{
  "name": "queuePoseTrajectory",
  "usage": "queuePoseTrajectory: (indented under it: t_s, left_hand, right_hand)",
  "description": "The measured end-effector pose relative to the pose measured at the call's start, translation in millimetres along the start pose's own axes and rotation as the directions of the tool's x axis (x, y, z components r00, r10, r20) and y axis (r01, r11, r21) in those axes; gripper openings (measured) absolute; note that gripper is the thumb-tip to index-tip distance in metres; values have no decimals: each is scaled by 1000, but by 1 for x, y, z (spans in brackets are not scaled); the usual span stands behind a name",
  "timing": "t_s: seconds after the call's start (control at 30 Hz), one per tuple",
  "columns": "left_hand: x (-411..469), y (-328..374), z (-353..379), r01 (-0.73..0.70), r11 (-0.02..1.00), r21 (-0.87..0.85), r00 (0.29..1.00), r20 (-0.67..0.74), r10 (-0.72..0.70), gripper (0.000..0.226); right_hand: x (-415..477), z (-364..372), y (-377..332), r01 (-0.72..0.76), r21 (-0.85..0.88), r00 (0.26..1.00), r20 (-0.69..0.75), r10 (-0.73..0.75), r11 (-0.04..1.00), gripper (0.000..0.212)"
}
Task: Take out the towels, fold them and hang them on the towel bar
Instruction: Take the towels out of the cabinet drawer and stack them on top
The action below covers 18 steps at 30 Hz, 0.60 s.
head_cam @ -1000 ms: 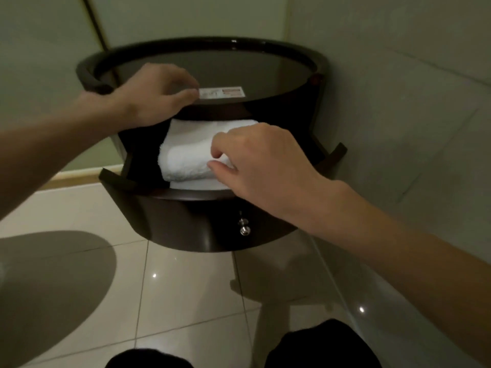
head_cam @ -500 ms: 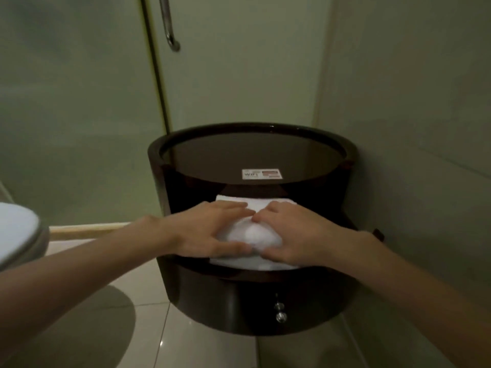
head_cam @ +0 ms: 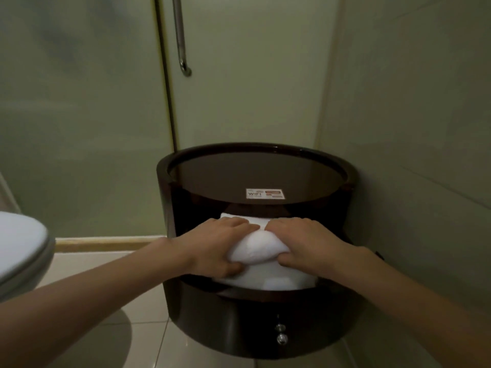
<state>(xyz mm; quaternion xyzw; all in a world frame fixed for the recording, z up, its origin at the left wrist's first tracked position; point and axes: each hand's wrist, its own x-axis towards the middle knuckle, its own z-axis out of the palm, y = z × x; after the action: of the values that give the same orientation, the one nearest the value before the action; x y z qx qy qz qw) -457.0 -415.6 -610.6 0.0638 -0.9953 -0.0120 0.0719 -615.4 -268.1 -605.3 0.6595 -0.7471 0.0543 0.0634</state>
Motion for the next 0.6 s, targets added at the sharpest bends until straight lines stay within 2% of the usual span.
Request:
queuePoseTrajectory:
  t_s: [0.1,0.3,0.43,0.6]
  left_hand:
    - [2,-2,-4,41,999,-18,997,-60,-42,78]
    - [16,-10,-31,104,993,-50,976,-188,-112,63]
    - [28,-15,-61,130,985,-110,975,-164,-147,58]
    - [43,-24,-101,103,978,-183,978,-163,-133,57]
  right_hand:
    - [9,-16,3,-6,19,1000,-8,6,1000,31]
    - [25,-53,9,-30,22,998,-45,31,999,30]
    - [38,-81,12,-33,42,999,-17,34,999,30]
    - [58,-111,23,-14,58,999,-52,17,998,30]
